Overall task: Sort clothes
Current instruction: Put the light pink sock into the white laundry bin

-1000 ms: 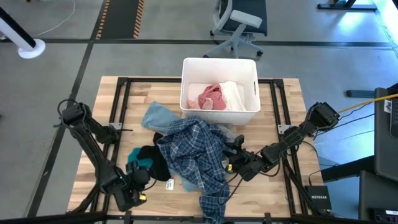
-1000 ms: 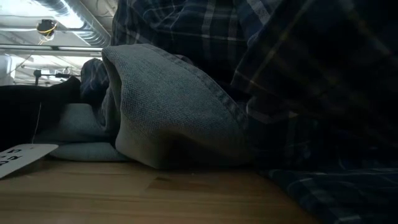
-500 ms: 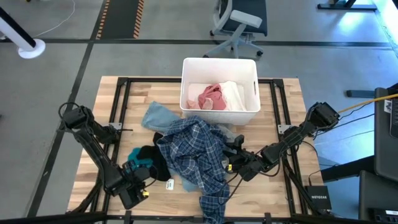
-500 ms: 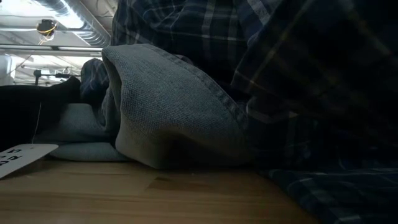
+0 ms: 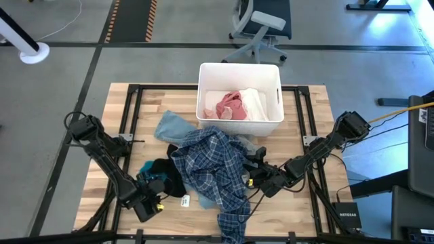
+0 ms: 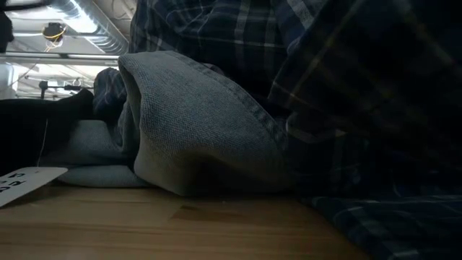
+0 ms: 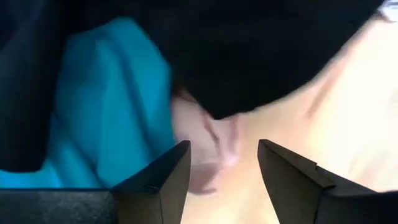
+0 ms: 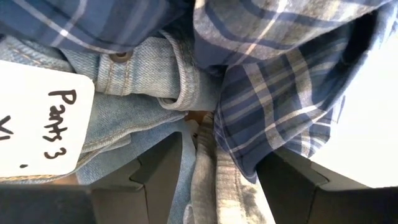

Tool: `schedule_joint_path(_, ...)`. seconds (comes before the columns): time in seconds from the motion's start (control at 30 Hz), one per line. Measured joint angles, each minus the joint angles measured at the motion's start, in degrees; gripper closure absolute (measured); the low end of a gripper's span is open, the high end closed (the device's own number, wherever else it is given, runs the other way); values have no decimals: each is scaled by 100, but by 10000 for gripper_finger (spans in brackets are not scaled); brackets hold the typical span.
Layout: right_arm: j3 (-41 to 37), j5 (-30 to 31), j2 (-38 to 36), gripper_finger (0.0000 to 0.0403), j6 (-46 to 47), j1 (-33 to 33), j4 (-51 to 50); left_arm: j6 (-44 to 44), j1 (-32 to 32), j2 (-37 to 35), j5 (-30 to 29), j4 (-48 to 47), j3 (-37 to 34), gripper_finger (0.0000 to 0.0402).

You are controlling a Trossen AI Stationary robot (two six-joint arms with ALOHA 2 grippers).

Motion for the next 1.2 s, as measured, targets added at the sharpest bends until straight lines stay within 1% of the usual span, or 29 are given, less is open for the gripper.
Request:
schedule_joint_path(0.23,0,8,143,188,5,0,7,22,167,-1,-17,214,-320,237)
schedule_joint_path(0.37,-2,8,252,188,7,-2,9,30,227,-13,-20,264,-385,260)
schedule_joint_path(0.47,-2,10,256,188,9,-1,19,171,228,-13,-24,255,-406,296)
schedule_joint_path(0.53,-2,48,256,188,12,0,26,259,228,-13,-11,252,-408,329)
schedule_joint_path(0.63,-2,59,256,188,14,-2,28,361,232,-13,160,315,-408,381)
schedule_joint_path(0.67,-2,59,256,188,12,0,30,421,234,-13,225,376,-408,390)
schedule_joint_path(0.7,-2,61,256,188,5,0,38,478,234,-24,371,497,-408,392)
schedule_joint_path(0.83,-2,63,256,188,3,-2,52,773,231,-26,1428,684,-193,383)
schedule_joint_path(0.87,-2,63,256,188,3,0,50,817,232,-28,1623,680,-111,384)
schedule_joint_path(0.93,-2,63,256,188,1,-2,52,883,250,-131,1821,686,93,390)
schedule_joint_path(1.0,-2,63,256,188,1,-1,69,877,266,-367,1842,715,278,396)
schedule_joint_path(1.07,-2,63,256,188,-25,-1,120,912,322,-612,1735,679,414,397)
schedule_joint_path(1.2,-2,63,256,188,-159,0,212,932,447,-1267,1178,719,527,393)
